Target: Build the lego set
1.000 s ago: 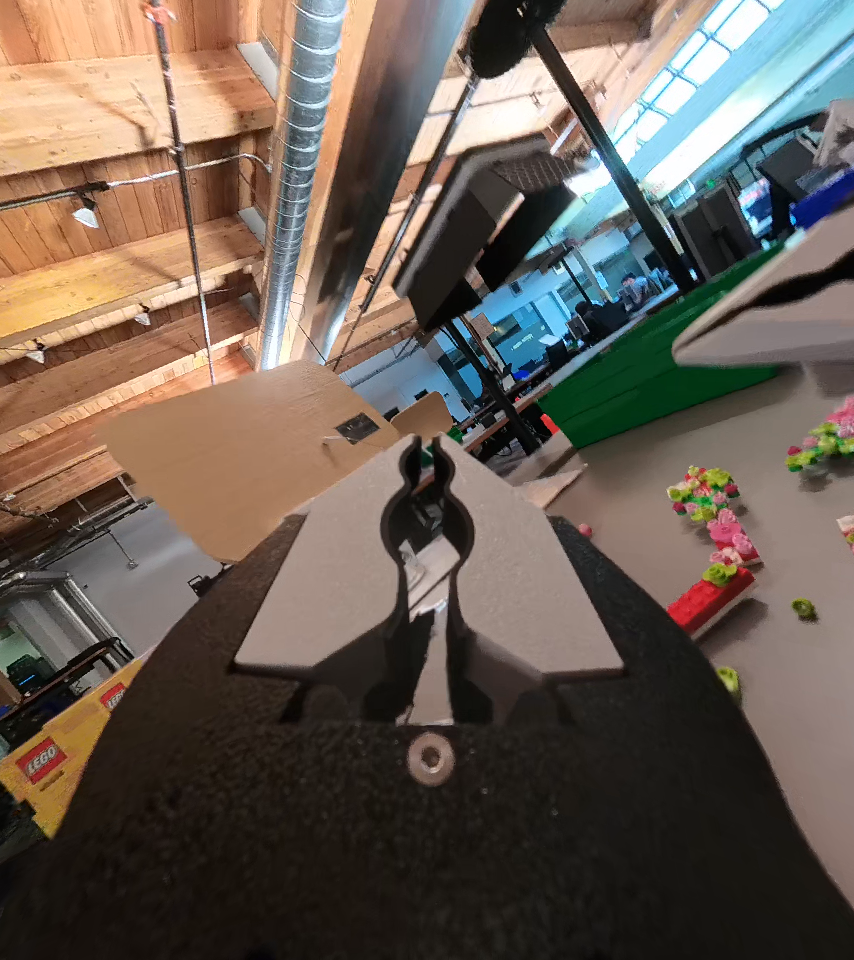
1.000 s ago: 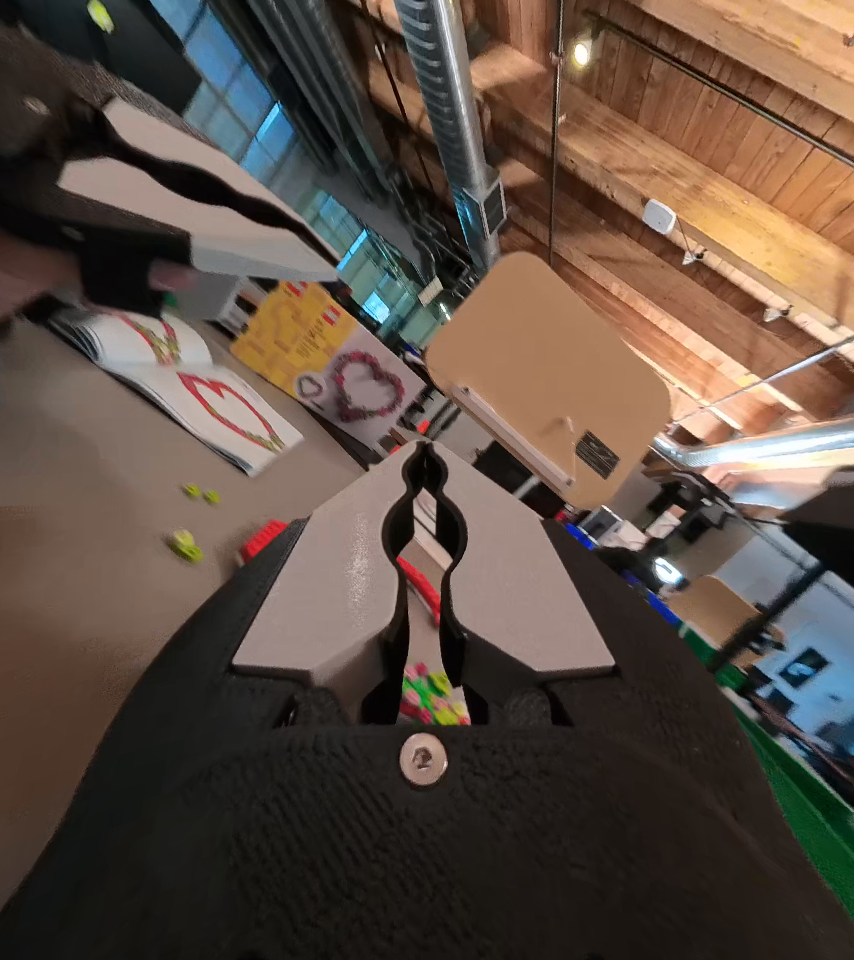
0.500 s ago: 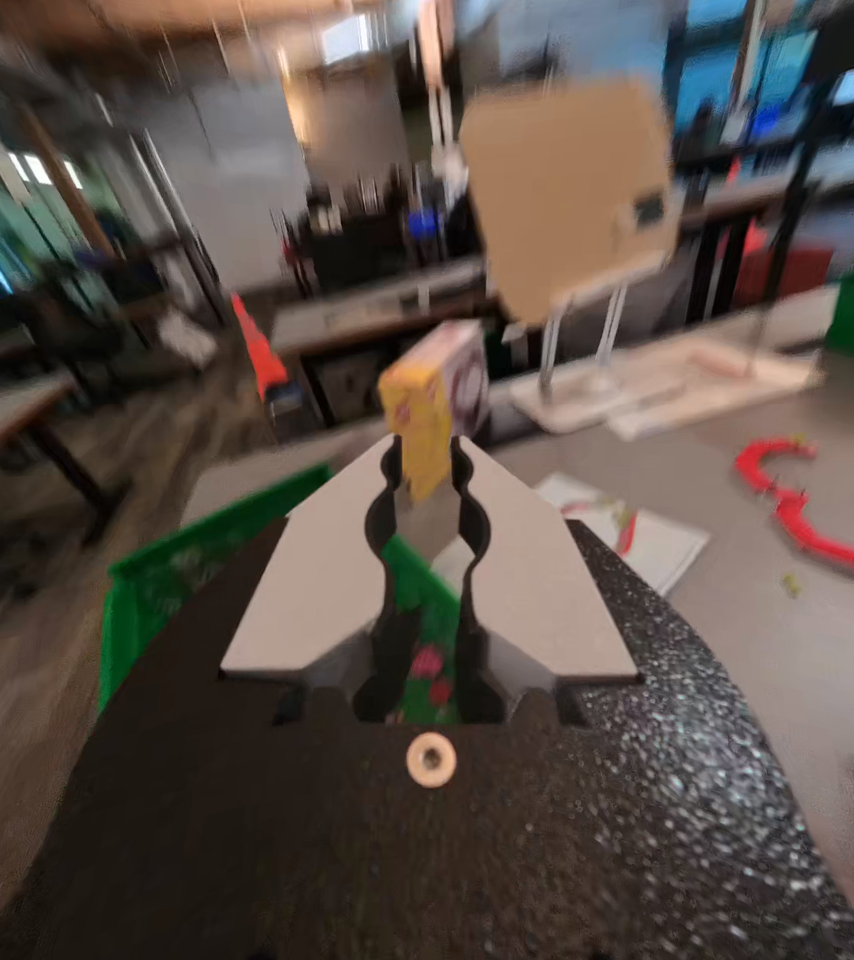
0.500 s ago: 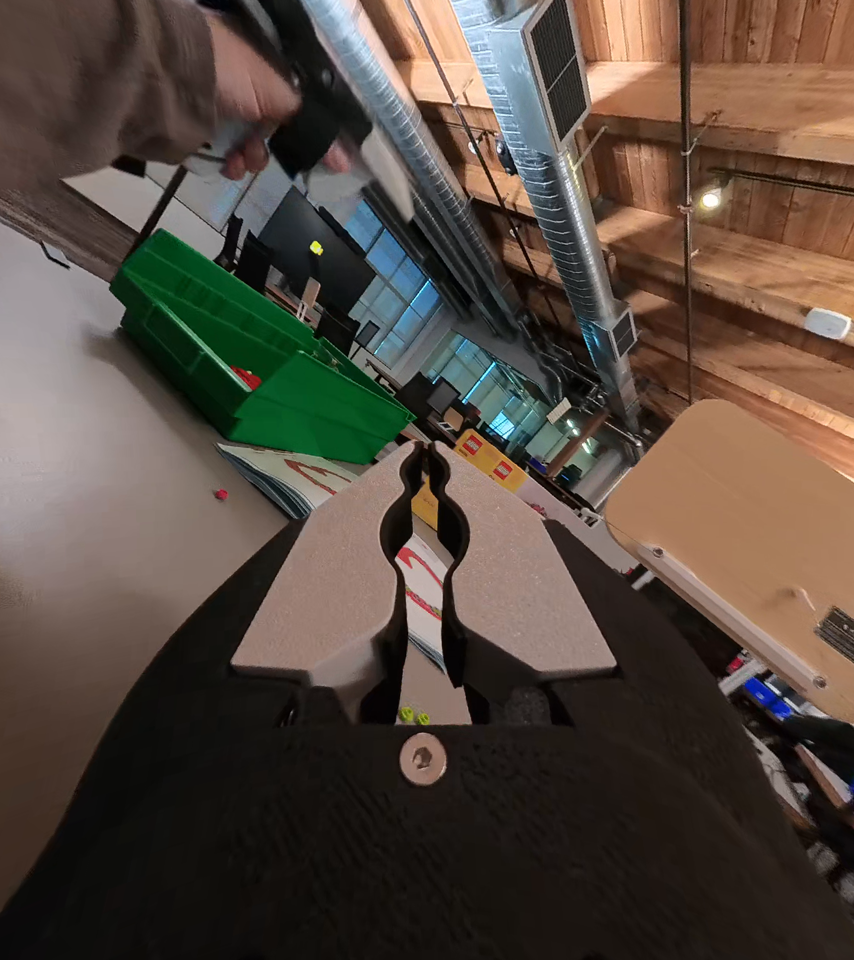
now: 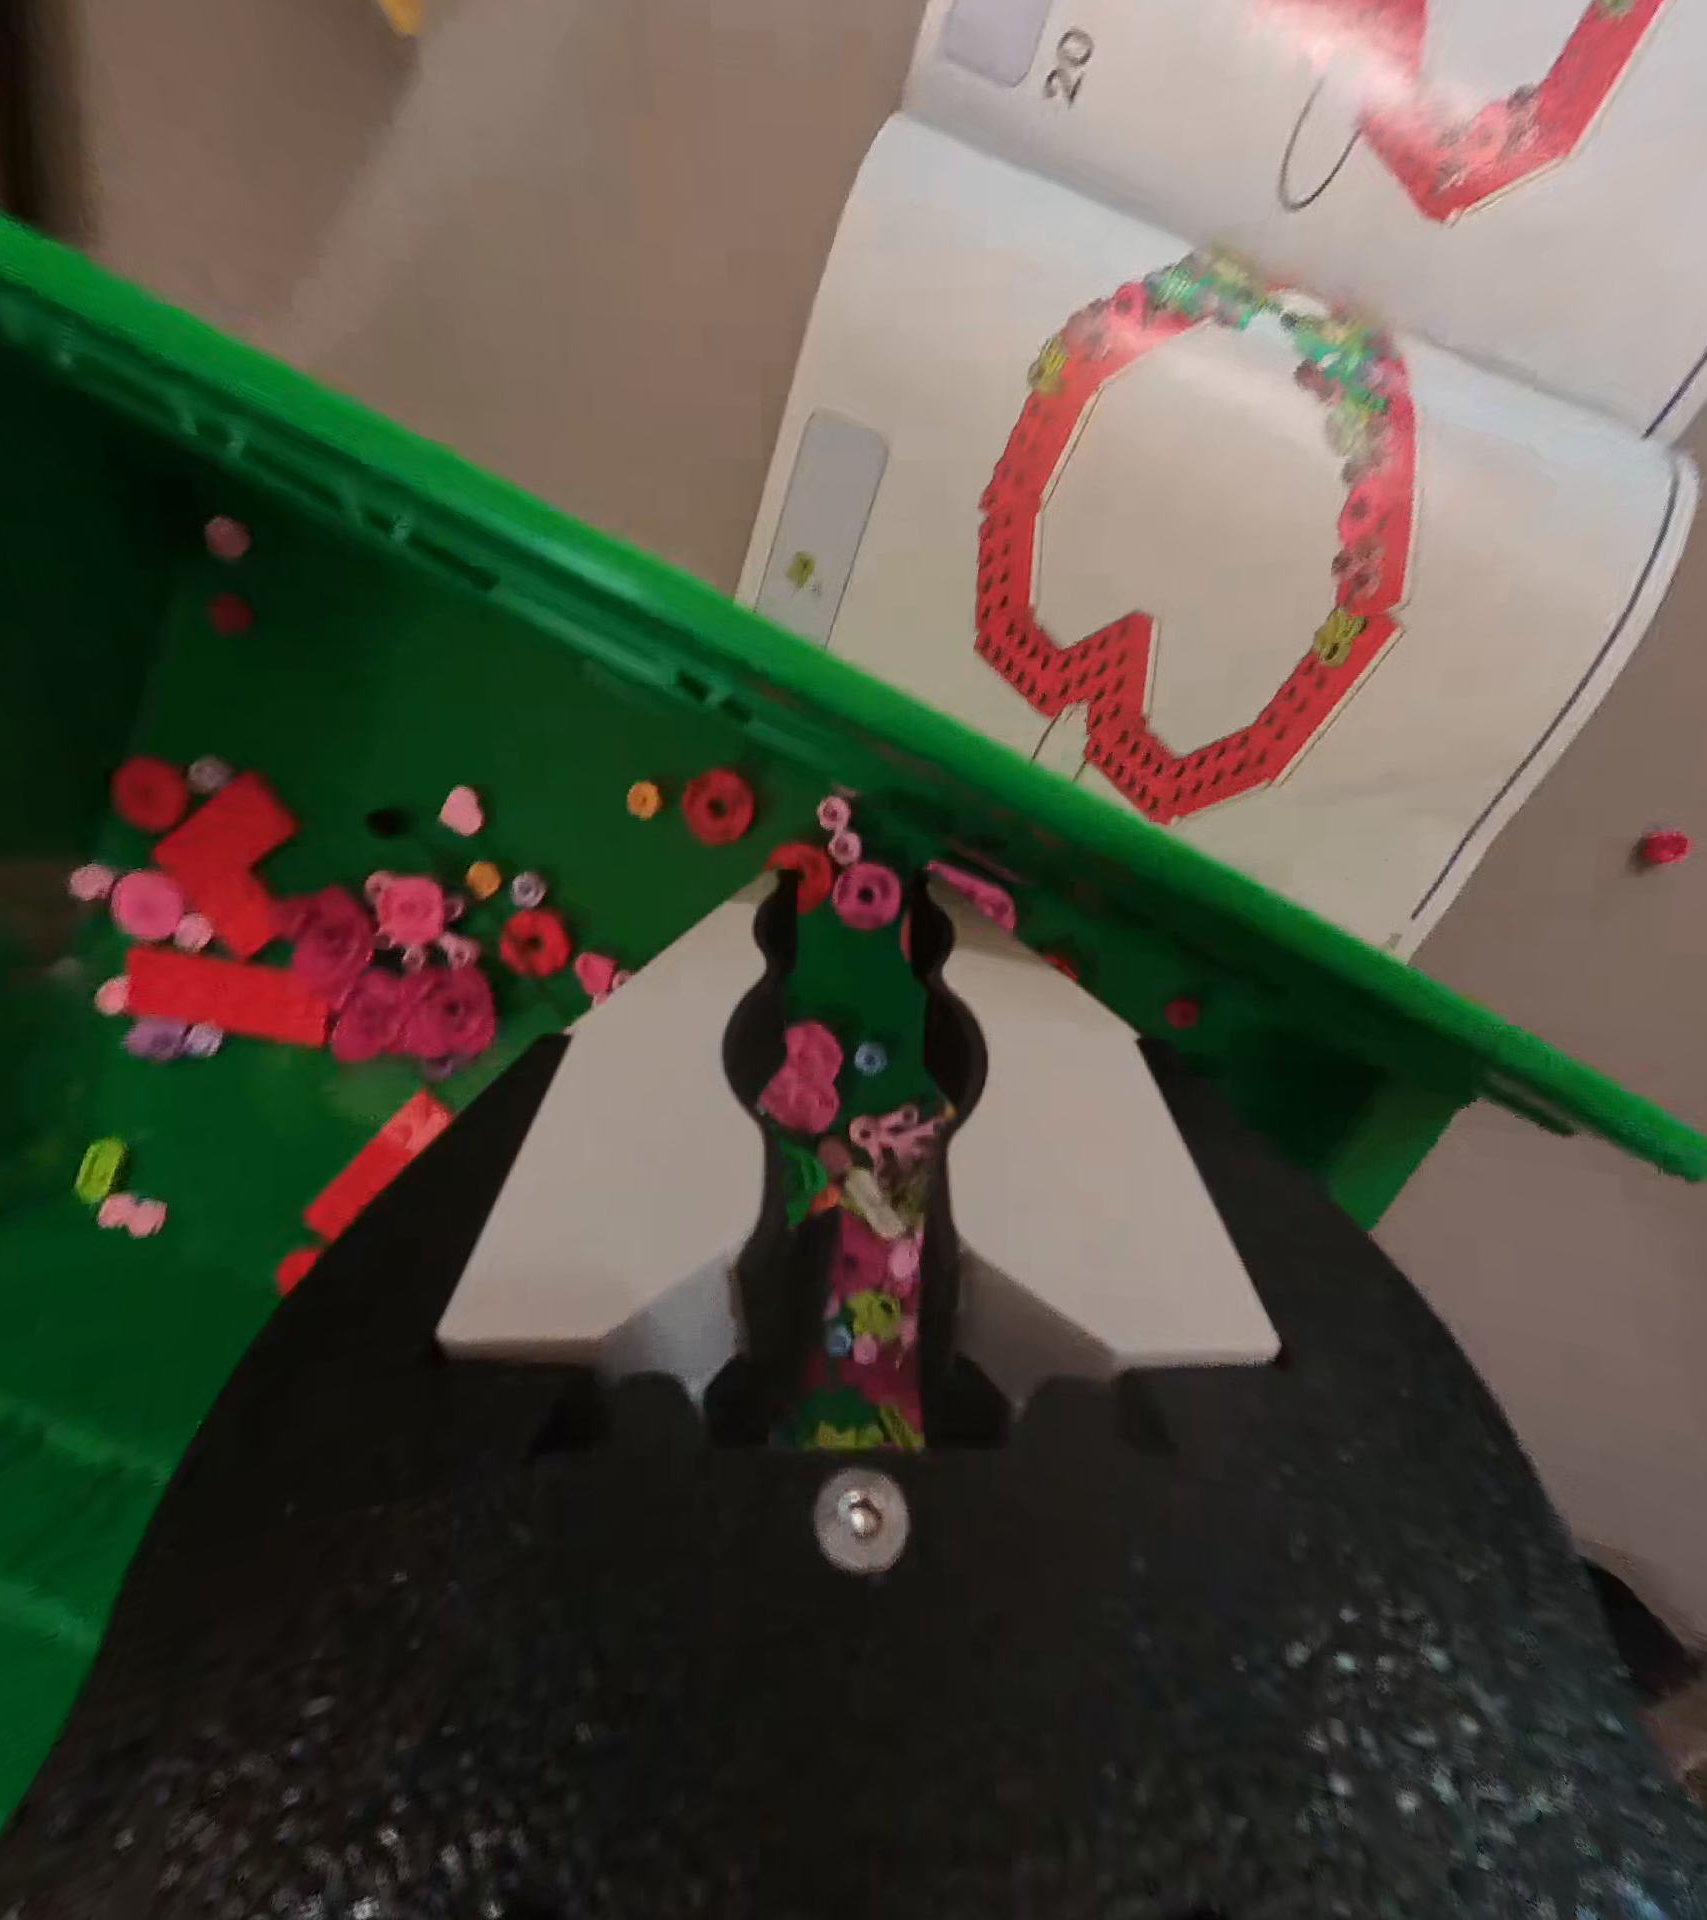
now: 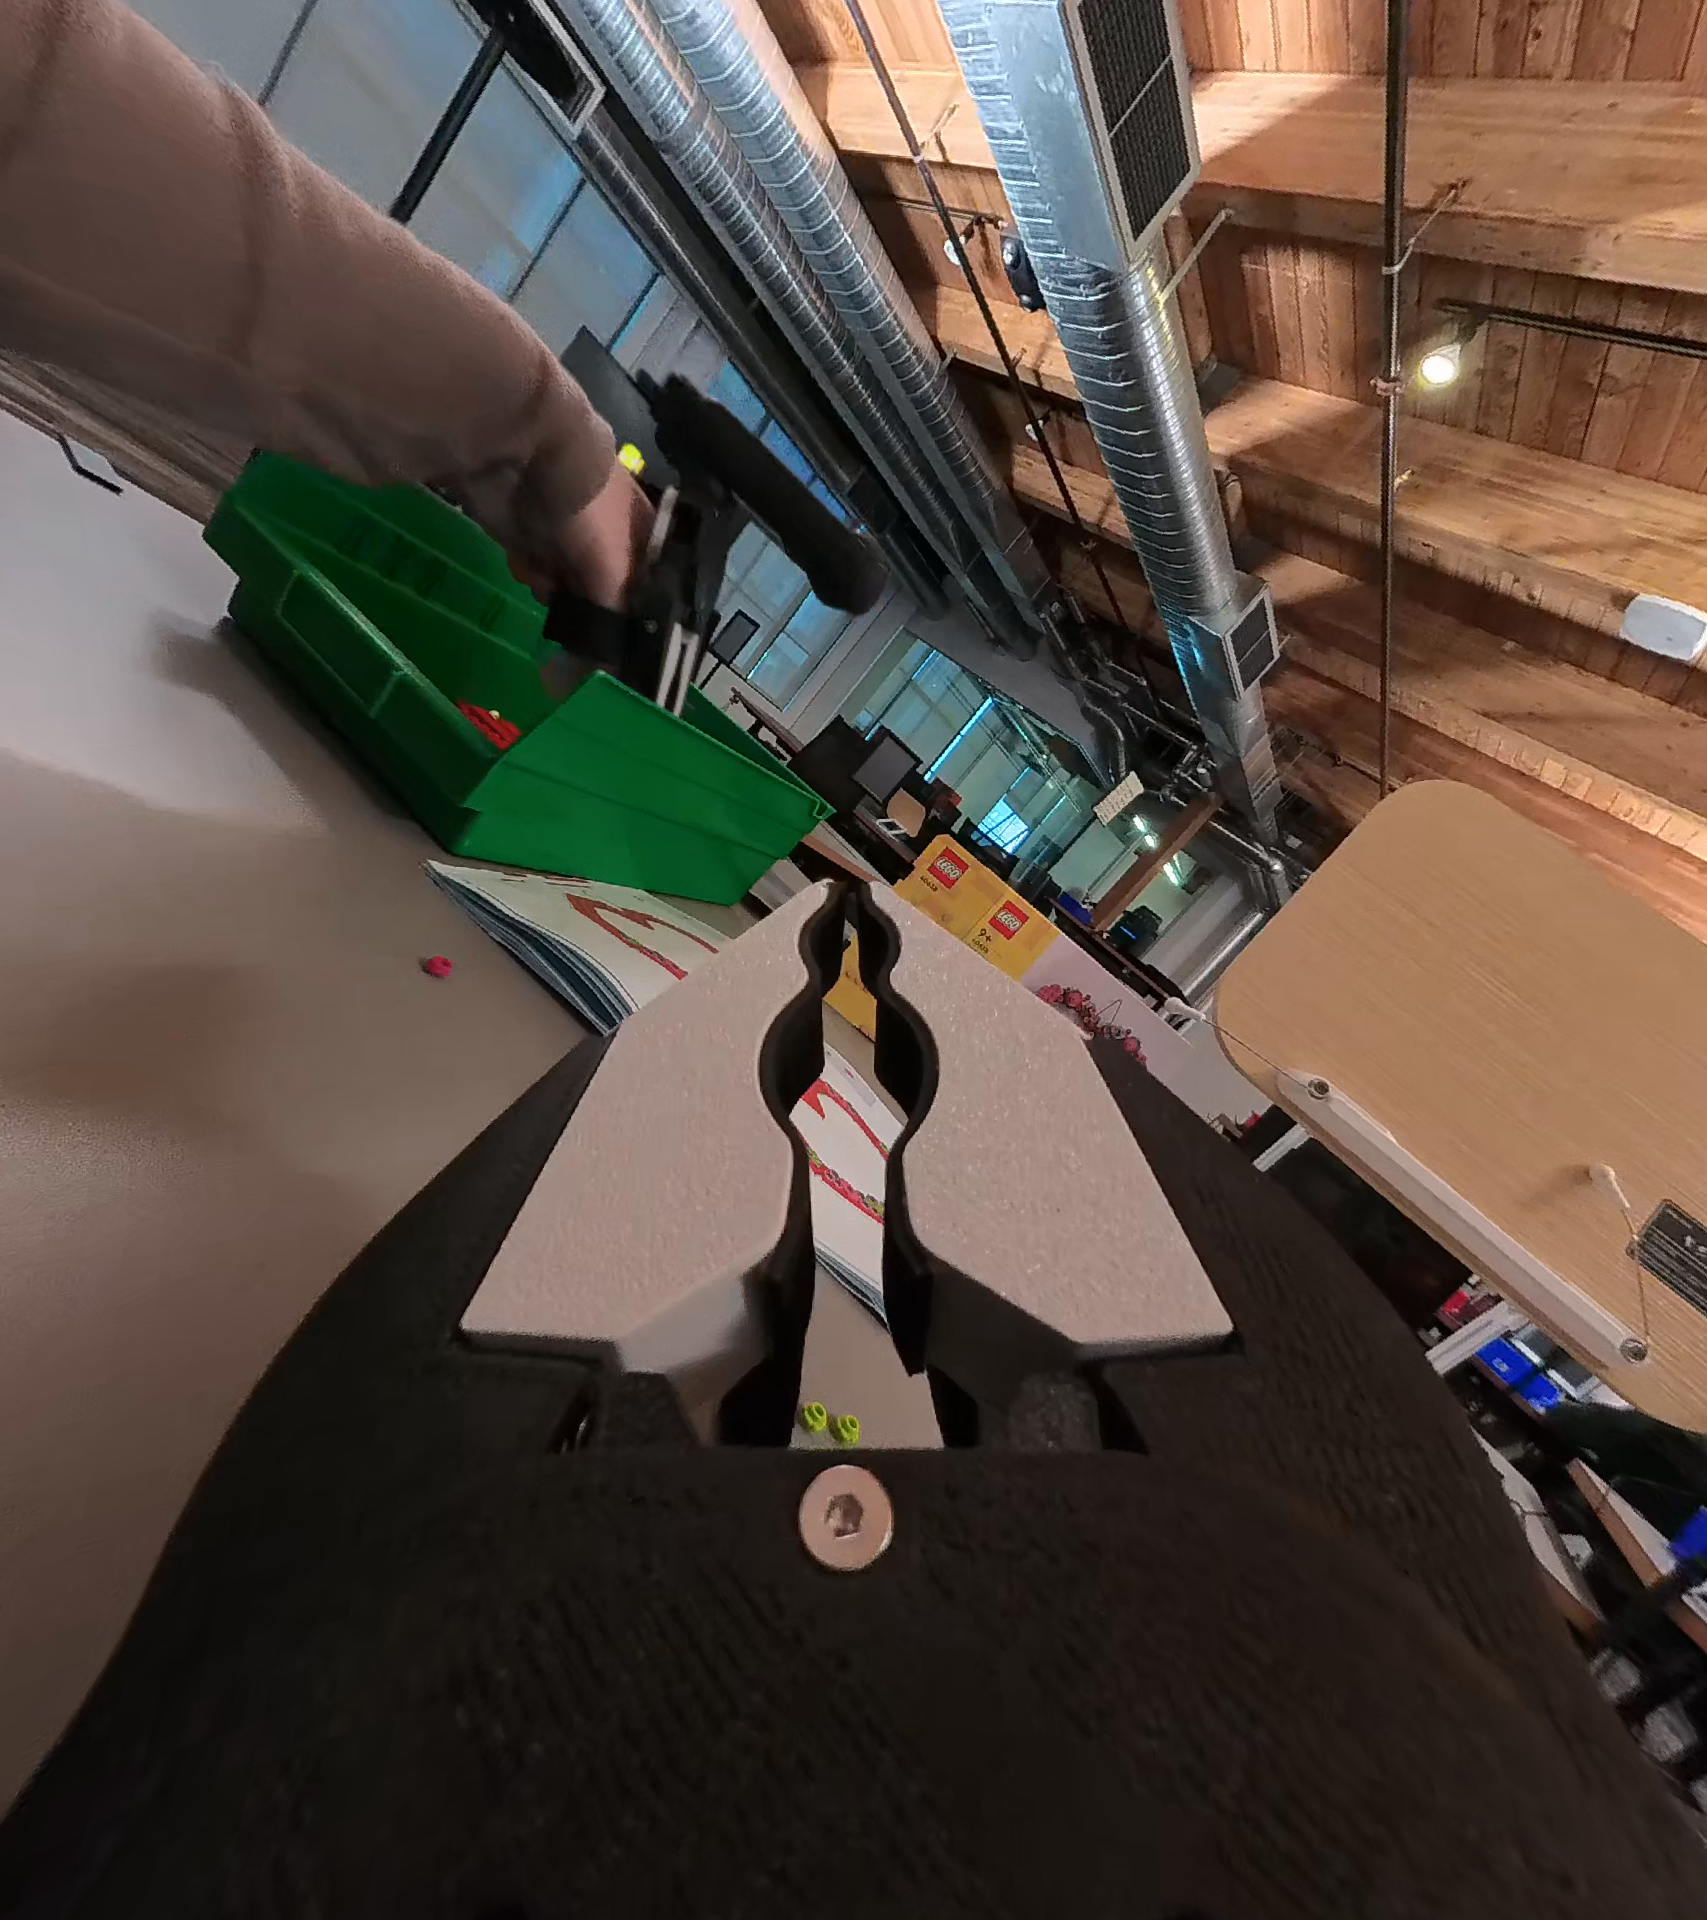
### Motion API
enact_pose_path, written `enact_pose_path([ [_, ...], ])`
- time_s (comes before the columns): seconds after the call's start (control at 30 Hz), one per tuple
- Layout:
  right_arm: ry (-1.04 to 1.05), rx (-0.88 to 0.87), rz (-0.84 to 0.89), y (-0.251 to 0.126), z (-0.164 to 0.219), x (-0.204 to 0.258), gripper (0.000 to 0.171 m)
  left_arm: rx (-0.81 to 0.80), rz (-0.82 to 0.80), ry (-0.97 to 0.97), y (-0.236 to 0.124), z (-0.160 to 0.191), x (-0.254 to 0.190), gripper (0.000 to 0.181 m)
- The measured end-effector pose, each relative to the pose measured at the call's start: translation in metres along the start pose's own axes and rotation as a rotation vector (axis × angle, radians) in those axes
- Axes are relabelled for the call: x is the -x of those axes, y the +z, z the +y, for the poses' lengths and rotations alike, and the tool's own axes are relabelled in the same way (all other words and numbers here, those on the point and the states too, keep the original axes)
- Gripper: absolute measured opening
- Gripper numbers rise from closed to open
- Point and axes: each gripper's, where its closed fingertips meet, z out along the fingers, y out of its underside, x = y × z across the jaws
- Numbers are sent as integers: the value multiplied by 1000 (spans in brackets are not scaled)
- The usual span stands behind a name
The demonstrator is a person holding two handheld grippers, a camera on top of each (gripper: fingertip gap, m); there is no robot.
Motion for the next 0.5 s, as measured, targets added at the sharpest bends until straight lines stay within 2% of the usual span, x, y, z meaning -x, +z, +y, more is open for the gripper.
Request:
enact_pose_path([
  [0.03,-1,4,-1,0,1,0,0,-2,23,12,5,-2,-1,19],
  [0.17,-1,9,-4,1,2,1,0,43,36,76,19,3,5,21],
  [0.37,9,15,-7,1,3,1,0,-19,80,64,24,0,6,19],
  [0.5,16,18,-9,1,4,0,0,-43,140,0,28,0,3,9],
])
